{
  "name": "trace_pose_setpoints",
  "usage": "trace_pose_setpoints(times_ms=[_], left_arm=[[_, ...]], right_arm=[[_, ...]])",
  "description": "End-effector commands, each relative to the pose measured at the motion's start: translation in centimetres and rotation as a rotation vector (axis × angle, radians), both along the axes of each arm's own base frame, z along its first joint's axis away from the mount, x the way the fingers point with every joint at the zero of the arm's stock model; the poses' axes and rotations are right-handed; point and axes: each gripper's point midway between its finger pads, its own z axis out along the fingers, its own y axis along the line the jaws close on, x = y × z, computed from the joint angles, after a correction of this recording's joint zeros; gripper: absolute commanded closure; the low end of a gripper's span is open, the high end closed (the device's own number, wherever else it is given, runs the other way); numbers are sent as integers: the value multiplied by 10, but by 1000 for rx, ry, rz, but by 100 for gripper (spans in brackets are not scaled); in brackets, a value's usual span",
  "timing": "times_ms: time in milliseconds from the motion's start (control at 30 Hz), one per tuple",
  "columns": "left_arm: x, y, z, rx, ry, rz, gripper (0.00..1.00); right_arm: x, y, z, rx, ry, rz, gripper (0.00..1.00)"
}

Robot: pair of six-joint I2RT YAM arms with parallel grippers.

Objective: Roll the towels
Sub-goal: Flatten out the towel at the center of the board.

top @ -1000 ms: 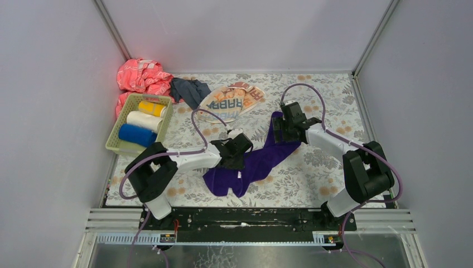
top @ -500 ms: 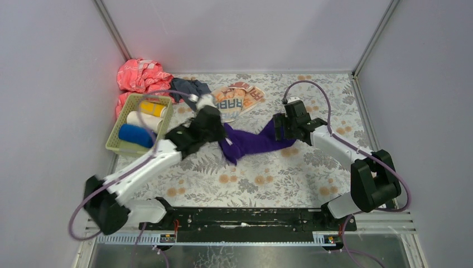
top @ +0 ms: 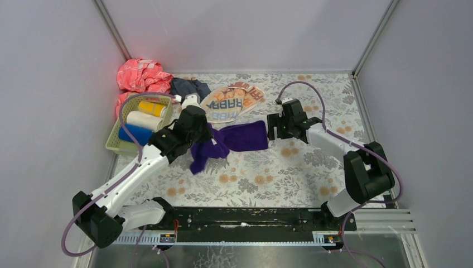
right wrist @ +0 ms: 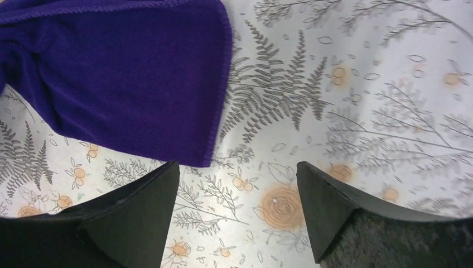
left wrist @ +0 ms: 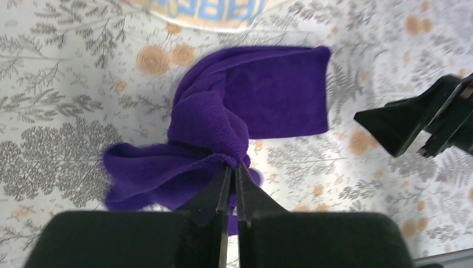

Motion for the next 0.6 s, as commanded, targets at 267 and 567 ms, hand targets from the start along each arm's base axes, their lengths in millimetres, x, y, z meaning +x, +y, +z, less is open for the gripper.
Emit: trace_pose_setpoints(times_ms=[267, 567], left_arm=[[-6, 17, -42, 75, 69, 26, 99], [-12, 34, -51, 100, 76, 53, 99]], right_arm=[[32, 49, -37, -16, 57, 40, 26], [61, 55, -37, -81, -17, 127, 25]])
